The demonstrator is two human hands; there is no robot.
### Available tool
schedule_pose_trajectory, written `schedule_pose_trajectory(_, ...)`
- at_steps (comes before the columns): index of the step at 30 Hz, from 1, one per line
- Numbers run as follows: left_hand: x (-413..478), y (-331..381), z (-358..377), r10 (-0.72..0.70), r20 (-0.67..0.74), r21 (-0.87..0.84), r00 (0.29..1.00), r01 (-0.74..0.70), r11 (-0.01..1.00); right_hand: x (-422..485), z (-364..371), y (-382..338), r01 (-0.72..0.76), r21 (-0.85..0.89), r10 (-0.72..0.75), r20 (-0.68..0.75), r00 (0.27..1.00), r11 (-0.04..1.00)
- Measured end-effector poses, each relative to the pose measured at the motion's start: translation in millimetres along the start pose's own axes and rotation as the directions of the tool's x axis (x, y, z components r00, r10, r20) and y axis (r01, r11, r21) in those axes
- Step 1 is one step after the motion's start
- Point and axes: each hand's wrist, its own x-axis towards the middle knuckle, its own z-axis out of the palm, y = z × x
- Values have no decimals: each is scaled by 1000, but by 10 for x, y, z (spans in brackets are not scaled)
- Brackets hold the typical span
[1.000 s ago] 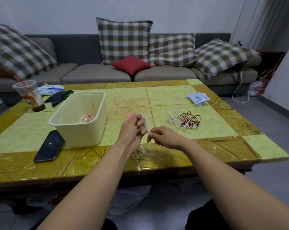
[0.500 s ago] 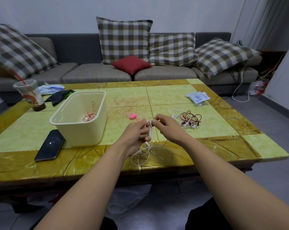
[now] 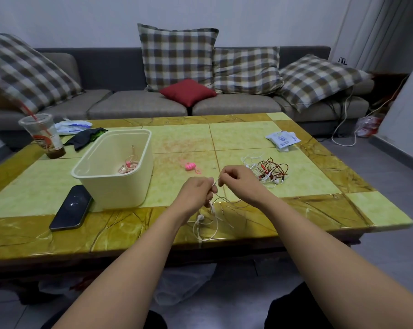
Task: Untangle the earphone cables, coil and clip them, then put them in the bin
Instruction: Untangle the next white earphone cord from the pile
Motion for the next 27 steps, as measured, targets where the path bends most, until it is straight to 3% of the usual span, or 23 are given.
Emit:
schedule_pose_trajectory(2, -8, 101, 15, -72, 20, -344, 997, 74, 936, 10, 12, 55, 9, 25, -8, -15, 1000, 1000)
schedule_pose_trajectory(4, 11, 176, 8, -95, -2, -673, 995, 69, 737, 24, 17, 92, 5, 36, -6, 13, 1000, 999)
schedule_pose_trajectory(6, 25, 212, -13, -74, -63, -845, 995, -14, 535, 13, 37, 109, -21, 12, 19, 128, 992, 1000)
schedule_pose_trajectory(8, 54, 182, -14, -45, -129, -875, 991, -93, 474, -25, 64, 92, -58, -17, 60, 303, 951, 998)
schedule_pose_trajectory(9, 59, 163, -9, -35, -162, -841, 986, -119, 528, -38, 74, 73, -65, -26, 70, 360, 930, 998)
schedule_pose_trajectory(10, 62, 142, -2, -22, -206, -752, 978, -144, 644, -44, 81, 47, -63, -26, 68, 387, 920, 998)
schedule_pose_trajectory(12, 56, 80, 8, 58, -312, -334, 948, -166, 928, -47, 71, -14, -64, 11, 54, 399, 915, 998)
schedule_pose_trajectory(13, 51, 51, 5, 135, -333, -85, 933, -173, 981, -42, 64, -39, -80, 42, 56, 410, 910, 996)
schedule_pose_trajectory(14, 50, 21, -6, 202, -329, 110, 923, -175, 978, -44, 54, -59, -107, 78, 64, 426, 902, 991)
schedule_pose_trajectory(17, 37, -61, -40, 312, -265, 453, 912, -168, 876, -48, 12, -94, -188, 174, 107, 392, 914, 967)
schedule_pose_trajectory(19, 21, -102, -38, 306, -187, 583, 934, -145, 799, -32, -39, -97, -205, 210, 143, 275, 951, 956)
schedule_pose_trajectory(20, 17, -99, -25, 252, -157, 568, 955, -122, 814, -24, -64, -88, -193, 206, 152, 203, 967, 959)
schedule_pose_trajectory(21, 27, -87, -19, 168, -137, 465, 976, -87, 881, -8, -79, -63, -166, 188, 143, 132, 981, 968)
schedule_pose_trajectory(23, 23, -13, -4, -30, -59, 47, 998, 33, 998, 13, -65, 5, -93, 138, 90, 26, 996, 986)
schedule_pose_trajectory(25, 16, 74, 16, -124, 57, -322, 991, 136, 937, 36, -50, 68, -36, 141, 40, -23, 999, 989)
schedule_pose_trajectory(27, 12, 139, 15, -118, 88, -579, 989, 148, 802, 47, -58, 80, -16, 161, 20, -23, 1000, 987)
